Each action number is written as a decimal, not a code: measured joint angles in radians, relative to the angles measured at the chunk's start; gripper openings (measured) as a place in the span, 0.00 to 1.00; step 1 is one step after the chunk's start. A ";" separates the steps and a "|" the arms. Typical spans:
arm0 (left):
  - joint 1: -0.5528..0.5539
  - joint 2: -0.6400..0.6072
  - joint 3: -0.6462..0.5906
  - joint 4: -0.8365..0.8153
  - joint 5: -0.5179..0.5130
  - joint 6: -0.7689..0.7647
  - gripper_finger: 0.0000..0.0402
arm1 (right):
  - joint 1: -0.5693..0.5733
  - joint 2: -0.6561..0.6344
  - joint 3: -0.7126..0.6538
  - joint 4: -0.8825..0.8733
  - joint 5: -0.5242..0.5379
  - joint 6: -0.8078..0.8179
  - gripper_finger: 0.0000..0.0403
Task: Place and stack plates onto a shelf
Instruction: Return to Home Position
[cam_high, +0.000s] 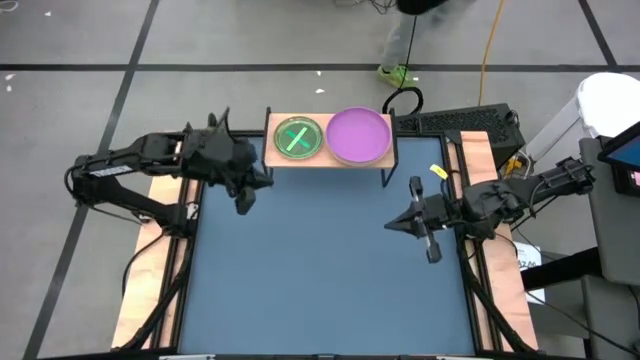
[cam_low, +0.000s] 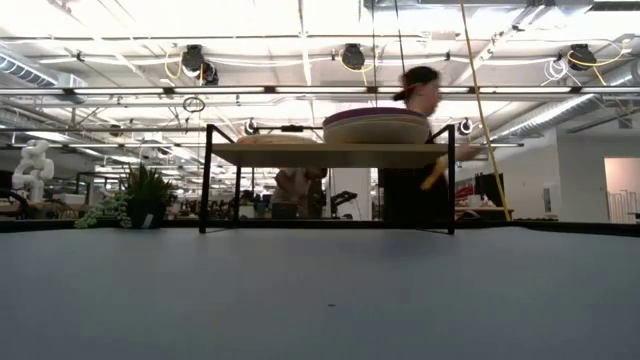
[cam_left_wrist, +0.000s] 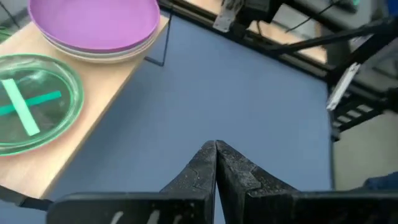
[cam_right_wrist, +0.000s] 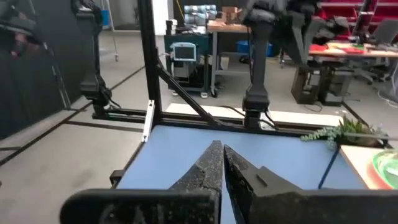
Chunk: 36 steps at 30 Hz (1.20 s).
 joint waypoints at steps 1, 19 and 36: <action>-0.012 0.006 0.000 -0.002 -0.017 0.007 0.03 | 0.001 -0.006 0.000 0.001 -0.004 -0.003 0.00; -0.241 -0.049 -0.317 0.538 -0.126 0.024 0.03 | -0.015 -0.024 0.000 -0.045 0.002 -0.212 0.00; -0.212 -0.455 -0.679 0.863 -0.048 0.247 0.01 | -0.021 -0.024 0.000 -0.018 0.032 -0.212 0.00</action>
